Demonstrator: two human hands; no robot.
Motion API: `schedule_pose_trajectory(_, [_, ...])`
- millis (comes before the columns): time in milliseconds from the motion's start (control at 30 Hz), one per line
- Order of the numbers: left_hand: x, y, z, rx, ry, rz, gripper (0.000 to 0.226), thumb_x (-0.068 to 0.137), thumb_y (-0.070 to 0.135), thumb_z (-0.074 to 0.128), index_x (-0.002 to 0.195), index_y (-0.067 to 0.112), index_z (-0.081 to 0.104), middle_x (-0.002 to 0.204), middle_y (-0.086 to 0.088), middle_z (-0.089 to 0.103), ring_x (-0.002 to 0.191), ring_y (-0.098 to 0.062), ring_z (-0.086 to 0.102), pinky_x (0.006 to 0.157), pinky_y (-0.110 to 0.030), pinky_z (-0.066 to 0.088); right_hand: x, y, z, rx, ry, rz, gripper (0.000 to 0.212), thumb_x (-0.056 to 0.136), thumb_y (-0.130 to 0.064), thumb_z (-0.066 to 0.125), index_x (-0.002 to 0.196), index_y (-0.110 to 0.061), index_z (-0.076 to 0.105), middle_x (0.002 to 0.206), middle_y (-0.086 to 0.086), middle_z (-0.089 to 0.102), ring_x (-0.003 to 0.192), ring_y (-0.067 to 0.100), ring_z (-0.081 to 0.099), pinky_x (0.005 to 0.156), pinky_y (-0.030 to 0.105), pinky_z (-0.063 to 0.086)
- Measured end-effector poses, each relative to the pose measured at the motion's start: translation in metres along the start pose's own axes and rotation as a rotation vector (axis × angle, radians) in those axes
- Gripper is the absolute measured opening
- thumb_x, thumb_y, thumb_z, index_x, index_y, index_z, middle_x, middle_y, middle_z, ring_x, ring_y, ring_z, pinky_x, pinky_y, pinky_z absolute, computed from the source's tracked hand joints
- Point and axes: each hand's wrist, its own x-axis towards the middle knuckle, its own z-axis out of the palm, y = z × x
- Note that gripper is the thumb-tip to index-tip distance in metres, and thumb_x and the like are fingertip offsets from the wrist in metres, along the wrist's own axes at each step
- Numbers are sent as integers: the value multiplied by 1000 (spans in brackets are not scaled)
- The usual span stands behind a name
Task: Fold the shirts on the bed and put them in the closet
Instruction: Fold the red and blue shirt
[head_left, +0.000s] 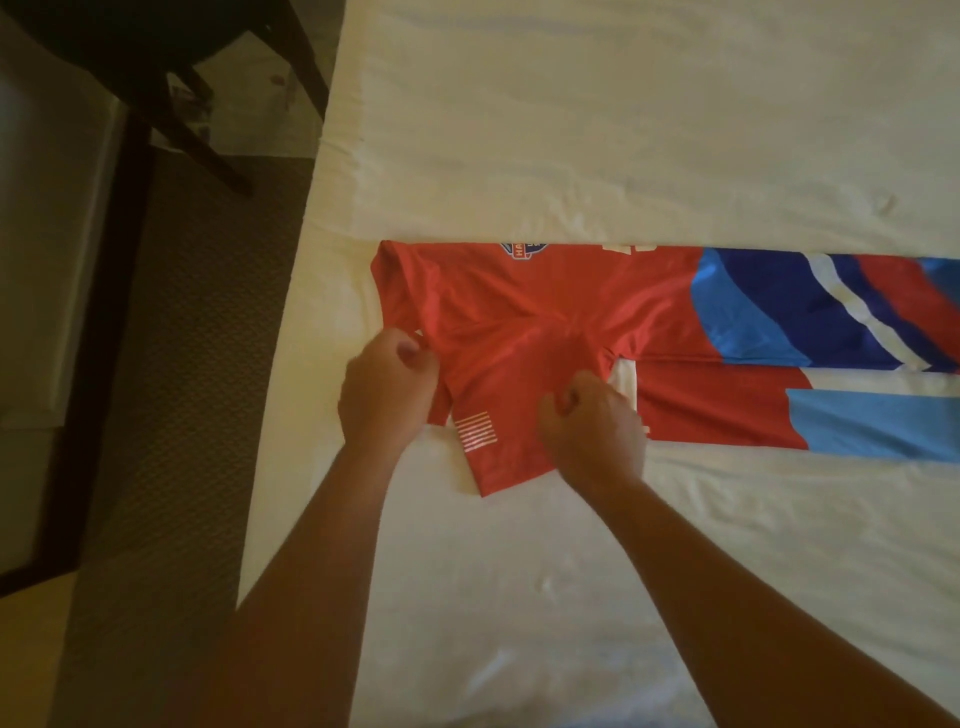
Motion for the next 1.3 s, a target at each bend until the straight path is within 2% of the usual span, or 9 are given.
schedule_pose_trajectory(100, [49,2,-8,70,104,149,19,96,25,60,114,25,59,103,5,58,92,-15,56,71,-26,39,-5,-30,34,-23,-57,-234,23,89,-35,60,79,-17,49,83,3,58,68,31,58,59,35,41])
schedule_pose_trajectory(233, [104,-3,-14,361,92,314,46,97,20,58,141,25,45,130,-11,50,116,-32,51,85,-42,46,0,-59,57,-193,-161,-255,36,87,-52,57,95,-17,53,97,3,65,83,31,65,74,38,51])
schedule_pose_trajectory(400, [142,-2,-15,524,16,458,35,97,18,55,133,22,56,126,-13,50,115,-36,50,87,-47,45,10,-62,62,-230,-232,-268,20,89,-37,54,88,-17,53,87,3,64,74,29,63,70,36,49])
schedule_pose_trajectory(567, [158,3,-12,331,102,304,24,102,26,51,117,20,68,118,-10,56,107,-31,57,81,-46,51,14,-52,53,-137,-342,-293,24,97,-33,53,77,-21,48,70,-6,53,58,18,48,61,32,38])
schedule_pose_trajectory(700, [164,8,-5,210,131,168,26,100,27,48,110,25,72,117,-8,61,103,-30,62,74,-42,50,12,-43,49,-171,-451,-378,26,101,-43,50,83,-24,49,77,-7,57,67,19,54,70,33,40])
schedule_pose_trajectory(833, [140,19,3,103,186,68,37,97,39,47,127,24,61,128,-7,55,117,-28,52,94,-44,44,8,-36,46,-121,-427,-423,22,98,-44,53,89,-25,57,87,-7,64,73,16,56,79,36,46])
schedule_pose_trajectory(967, [110,5,17,288,145,192,59,94,59,52,141,24,44,140,-10,45,128,-34,43,103,-49,38,0,-28,45,-154,-236,-482,29,84,-49,47,84,-22,57,79,-4,63,69,22,57,68,37,45])
schedule_pose_trajectory(1100, [116,-4,21,483,142,272,46,101,48,48,137,18,46,138,-14,44,126,-38,44,99,-51,38,-8,-15,50,-485,-344,-530,50,77,-64,54,104,-22,58,103,2,62,90,28,60,77,43,46])
schedule_pose_trajectory(1300, [105,6,9,445,220,215,44,97,26,56,138,17,44,140,-14,44,127,-36,43,97,-49,40,-4,-34,41,-546,-512,-509,39,86,-40,61,120,-21,60,124,4,51,111,28,52,88,40,40])
